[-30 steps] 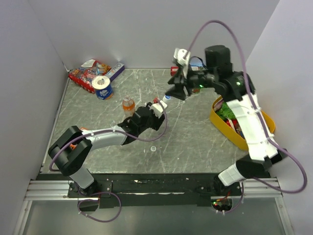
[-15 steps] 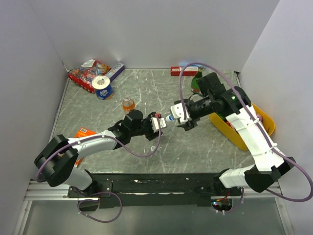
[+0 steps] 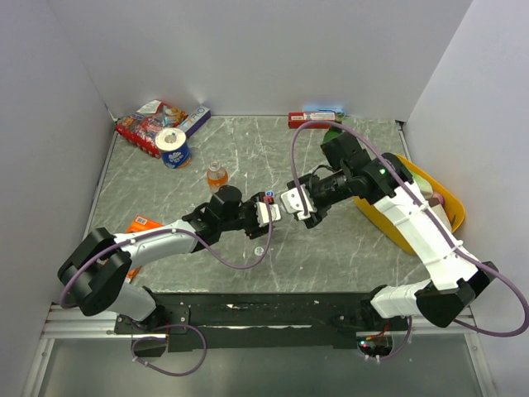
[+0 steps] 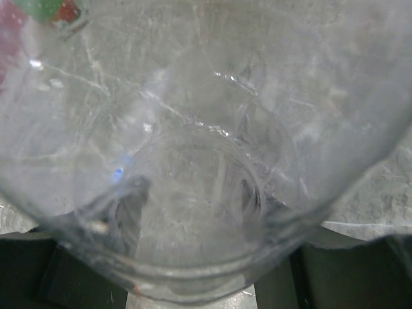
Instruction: Screw on the bottle caps
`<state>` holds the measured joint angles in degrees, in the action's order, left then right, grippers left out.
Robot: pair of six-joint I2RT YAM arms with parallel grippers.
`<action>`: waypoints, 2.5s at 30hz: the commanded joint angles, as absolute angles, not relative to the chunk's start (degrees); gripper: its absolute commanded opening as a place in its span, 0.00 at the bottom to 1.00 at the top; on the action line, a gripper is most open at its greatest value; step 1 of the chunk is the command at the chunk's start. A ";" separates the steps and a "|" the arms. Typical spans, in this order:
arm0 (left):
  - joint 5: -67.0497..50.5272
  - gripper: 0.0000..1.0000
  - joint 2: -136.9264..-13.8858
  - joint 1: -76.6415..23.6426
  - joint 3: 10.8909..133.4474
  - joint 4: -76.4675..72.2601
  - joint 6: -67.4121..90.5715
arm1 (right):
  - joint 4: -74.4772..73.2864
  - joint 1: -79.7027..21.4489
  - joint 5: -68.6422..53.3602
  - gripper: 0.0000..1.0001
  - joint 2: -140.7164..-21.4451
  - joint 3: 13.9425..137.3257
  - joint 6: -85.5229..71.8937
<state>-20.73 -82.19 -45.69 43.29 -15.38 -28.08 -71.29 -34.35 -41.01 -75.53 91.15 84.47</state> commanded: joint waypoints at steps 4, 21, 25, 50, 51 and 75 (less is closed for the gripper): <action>-23.38 0.01 -79.72 -46.05 44.91 -16.08 -29.79 | -66.09 -35.07 -39.90 0.62 -73.56 88.33 84.99; -20.49 0.01 -80.68 -46.32 45.53 -19.07 -28.05 | -62.85 -36.04 -41.31 0.17 -76.72 91.92 73.51; -11.45 0.01 -80.86 -48.16 44.65 -26.88 -24.27 | -55.04 -35.33 -37.98 0.00 -80.94 94.39 47.98; 9.19 0.01 -87.64 -47.64 50.37 -20.22 0.62 | -52.83 -17.95 -37.32 0.70 -89.91 124.71 3.75; 5.23 0.01 -87.11 -47.03 49.75 -19.69 -1.21 | -52.65 -17.32 -40.49 0.69 -88.61 123.41 11.61; -33.49 0.01 -82.97 -43.15 55.64 3.78 -39.64 | -76.20 -31.99 -45.70 0.65 -71.72 91.32 93.86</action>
<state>-31.03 -83.20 -42.89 53.28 3.97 -35.79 -71.26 -30.09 -45.76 -71.46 91.37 87.22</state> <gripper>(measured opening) 0.632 0.663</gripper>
